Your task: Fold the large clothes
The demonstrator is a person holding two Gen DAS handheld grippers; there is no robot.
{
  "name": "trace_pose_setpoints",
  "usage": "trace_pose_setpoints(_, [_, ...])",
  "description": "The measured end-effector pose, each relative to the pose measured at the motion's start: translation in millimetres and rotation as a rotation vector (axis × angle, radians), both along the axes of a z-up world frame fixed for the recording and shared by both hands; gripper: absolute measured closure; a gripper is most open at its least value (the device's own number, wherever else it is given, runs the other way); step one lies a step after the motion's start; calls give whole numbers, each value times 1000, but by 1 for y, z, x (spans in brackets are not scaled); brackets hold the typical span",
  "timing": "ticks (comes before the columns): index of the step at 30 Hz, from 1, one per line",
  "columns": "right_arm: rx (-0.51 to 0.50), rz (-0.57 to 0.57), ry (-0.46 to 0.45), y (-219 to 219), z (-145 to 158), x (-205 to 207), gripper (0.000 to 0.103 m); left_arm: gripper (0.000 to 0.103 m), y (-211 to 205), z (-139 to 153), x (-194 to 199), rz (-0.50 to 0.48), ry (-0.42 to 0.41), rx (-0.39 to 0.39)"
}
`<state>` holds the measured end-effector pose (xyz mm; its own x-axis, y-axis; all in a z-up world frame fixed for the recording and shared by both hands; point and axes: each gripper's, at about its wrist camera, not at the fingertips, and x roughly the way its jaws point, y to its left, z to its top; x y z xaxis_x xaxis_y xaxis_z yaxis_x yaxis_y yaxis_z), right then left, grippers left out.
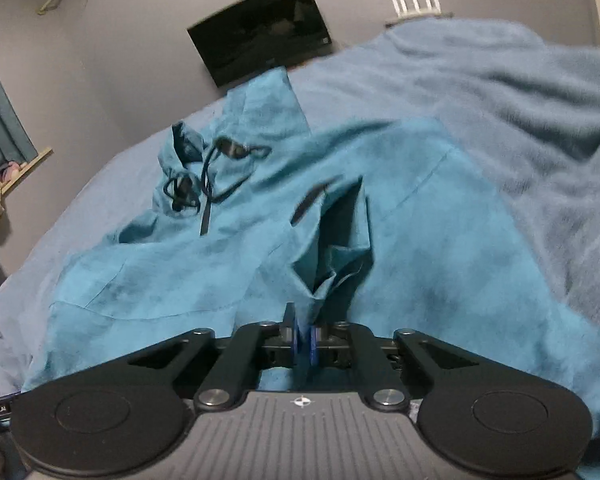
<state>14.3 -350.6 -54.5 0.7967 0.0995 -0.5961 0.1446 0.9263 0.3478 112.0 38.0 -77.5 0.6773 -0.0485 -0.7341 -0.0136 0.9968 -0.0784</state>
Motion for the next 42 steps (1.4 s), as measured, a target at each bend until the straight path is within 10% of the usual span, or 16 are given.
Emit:
trace_pose_setpoints(5, [-117,-114,-57,-9,20,-7,98,4,-3,0,-2,-18,-6,18])
trace_pose_setpoints(10, [-127,-136,103,-23,-8,12,92,4,0,-5,2,3,36,25])
trace_pose_setpoints(16, [-225,-229,-27,-21,15,-7,46,4,4,-8,5,10,53,29])
trace_pose_setpoints(25, [-278,-241,66,-27,0,2,41,4,4,-6,4,4,40,36])
trace_pose_setpoints(34, [-187,-136,-46,-43,83,-66,25,4,21,76,-40,-64,-131,-4])
trace_pose_setpoints(42, [-216,-83,30,-79,114,-151,22,4,61,122,-92,-110,-40,120])
